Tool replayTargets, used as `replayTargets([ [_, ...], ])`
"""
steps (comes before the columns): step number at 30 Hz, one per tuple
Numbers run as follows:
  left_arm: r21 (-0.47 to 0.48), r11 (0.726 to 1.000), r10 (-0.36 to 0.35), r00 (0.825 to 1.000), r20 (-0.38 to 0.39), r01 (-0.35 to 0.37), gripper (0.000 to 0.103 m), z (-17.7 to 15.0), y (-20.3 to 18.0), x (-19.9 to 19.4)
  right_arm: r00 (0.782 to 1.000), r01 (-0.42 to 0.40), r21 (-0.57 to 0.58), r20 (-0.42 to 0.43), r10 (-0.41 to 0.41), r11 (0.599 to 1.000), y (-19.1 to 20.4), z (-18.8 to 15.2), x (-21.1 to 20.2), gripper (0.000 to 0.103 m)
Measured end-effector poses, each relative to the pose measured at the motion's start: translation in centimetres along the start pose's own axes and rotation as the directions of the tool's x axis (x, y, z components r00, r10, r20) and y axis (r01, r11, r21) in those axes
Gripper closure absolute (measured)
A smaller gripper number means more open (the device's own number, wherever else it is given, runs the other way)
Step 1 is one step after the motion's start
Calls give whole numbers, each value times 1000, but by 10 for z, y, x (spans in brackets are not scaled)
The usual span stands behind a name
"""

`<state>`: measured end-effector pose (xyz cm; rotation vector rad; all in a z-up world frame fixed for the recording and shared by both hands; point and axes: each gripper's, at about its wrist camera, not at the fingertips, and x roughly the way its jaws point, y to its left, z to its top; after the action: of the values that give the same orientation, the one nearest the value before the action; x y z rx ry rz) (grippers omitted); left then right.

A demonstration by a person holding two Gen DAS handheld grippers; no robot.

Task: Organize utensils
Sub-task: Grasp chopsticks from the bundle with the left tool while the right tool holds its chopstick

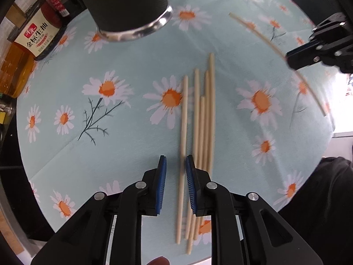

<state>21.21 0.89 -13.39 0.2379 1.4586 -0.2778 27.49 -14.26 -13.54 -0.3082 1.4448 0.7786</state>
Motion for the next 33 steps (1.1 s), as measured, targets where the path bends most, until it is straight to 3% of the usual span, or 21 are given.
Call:
replayTargets([
  [5,7,1000,1,1000,-7,-1,86,2,-2,4,1000,-7,-2,-2,7,1000,0,-1,1,98],
  [14,20,1000,14,1000,-25,-13,99,15,-8,2,1000,-15,-3,1,15,1000,1,0,0,98],
  [20,8,1000,5,1000,-14,-5,99,16,-3,4,1000,-19,4,7,19,1000,8,3,0,98],
  [33,-56,996,-63,991,115,70,99,-5,40,-21,996,-56,20,67,54,998,51,19,-4,98],
])
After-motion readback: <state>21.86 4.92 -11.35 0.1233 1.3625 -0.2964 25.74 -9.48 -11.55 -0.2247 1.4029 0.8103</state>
